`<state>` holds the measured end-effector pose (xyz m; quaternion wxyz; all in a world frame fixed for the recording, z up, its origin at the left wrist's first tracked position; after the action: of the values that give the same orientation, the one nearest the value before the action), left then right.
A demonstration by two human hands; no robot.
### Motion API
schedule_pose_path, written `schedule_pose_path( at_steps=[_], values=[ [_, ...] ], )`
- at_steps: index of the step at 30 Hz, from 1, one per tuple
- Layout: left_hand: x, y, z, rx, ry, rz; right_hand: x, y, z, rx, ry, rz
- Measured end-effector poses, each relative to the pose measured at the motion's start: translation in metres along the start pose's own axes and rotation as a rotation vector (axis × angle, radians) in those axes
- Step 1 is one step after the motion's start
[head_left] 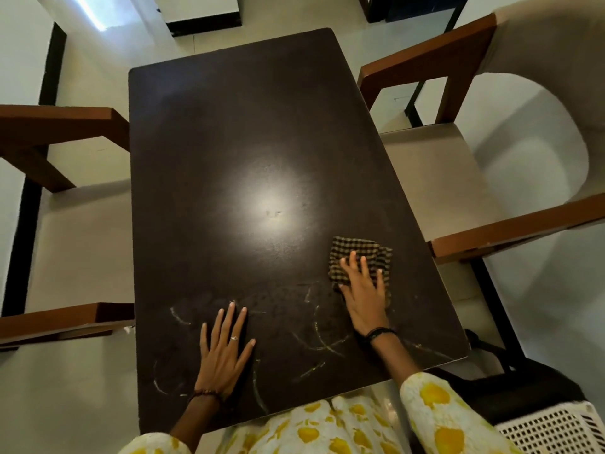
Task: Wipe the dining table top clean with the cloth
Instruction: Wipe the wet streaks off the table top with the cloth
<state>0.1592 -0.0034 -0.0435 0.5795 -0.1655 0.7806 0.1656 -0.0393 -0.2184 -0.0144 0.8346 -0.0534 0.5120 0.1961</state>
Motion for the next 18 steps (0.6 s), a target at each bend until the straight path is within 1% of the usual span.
schedule_pose_path(
  at_steps=[4, 6, 8, 10, 11, 13, 15, 16, 18],
  values=[
    [-0.002, 0.000, 0.007, 0.071, -0.015, 0.018, 0.048, 0.030, 0.080, -0.127, 0.055, 0.017],
    [-0.004, 0.003, 0.014, 0.102, -0.033, 0.024, 0.067, 0.045, 0.109, -0.203, 0.160, 0.009],
    [-0.007, 0.005, 0.024, 0.102, -0.026, 0.019, 0.069, 0.047, 0.115, -0.237, 0.271, -0.012],
    [-0.010, 0.009, 0.041, 0.084, -0.013, 0.017, 0.056, 0.038, 0.105, -0.252, 0.335, -0.060],
    [-0.011, 0.010, 0.050, 0.075, -0.010, 0.020, 0.047, 0.032, 0.093, -0.212, 0.365, -0.069],
    [-0.014, 0.012, 0.065, 0.061, -0.013, 0.024, 0.025, 0.018, 0.062, -0.067, 0.378, -0.126],
    [-0.020, 0.014, 0.077, 0.041, 0.008, 0.008, 0.004, 0.007, 0.038, 0.113, 0.313, -0.186],
    [-0.023, 0.016, 0.083, 0.028, 0.024, -0.002, -0.002, 0.004, 0.033, 0.188, 0.276, -0.207],
    [-0.028, 0.020, 0.092, 0.004, 0.050, -0.020, -0.007, 0.000, 0.037, 0.254, 0.259, -0.258]
  ],
)
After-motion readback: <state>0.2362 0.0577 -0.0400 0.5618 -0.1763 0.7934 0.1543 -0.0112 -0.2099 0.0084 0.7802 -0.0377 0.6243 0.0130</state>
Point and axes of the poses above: each hand's wrist, its own y-axis away from the middle knuckle, its own x-axis out of the palm, z = x × y, the point moved 7 cm from there along -y, towards the middle knuckle, and after that the axes turned 13 degrees about -z, right-handed, at the moved point
